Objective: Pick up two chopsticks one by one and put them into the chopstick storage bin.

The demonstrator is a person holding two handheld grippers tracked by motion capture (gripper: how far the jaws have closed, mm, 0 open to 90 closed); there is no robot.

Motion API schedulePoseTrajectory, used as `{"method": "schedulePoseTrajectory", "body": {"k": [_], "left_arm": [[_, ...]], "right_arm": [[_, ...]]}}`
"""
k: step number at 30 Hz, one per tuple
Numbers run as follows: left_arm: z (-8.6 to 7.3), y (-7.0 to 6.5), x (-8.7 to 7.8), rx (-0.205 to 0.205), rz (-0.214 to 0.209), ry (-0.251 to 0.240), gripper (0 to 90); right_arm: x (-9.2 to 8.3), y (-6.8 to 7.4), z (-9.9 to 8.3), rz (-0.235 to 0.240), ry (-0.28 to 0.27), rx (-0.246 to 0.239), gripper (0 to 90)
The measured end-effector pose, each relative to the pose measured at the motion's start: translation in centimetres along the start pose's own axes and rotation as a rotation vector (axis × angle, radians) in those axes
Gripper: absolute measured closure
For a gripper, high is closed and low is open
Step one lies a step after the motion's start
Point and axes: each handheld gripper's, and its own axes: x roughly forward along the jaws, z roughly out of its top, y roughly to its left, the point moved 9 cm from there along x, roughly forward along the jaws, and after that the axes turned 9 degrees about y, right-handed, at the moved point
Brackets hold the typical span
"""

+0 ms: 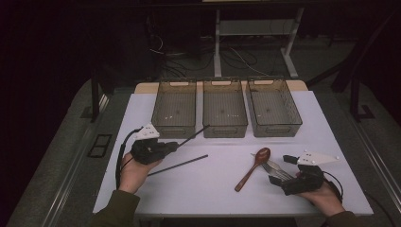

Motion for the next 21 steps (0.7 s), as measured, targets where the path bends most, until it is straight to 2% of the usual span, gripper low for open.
{"method": "schedulePoseTrajectory", "body": {"k": [14,21], "left_arm": [[2.3,3.5,0.4,-0.047,0.084,-0.019,85.4],[3.9,5.1,1.0,-0.065,0.122,-0.035,85.4]], "right_arm": [[0.0,0.0,0.0,-0.001,0.000,0.001,0.2],[0.0,-0.1,0.0,-0.001,-0.003,0.001,0.2]]}}
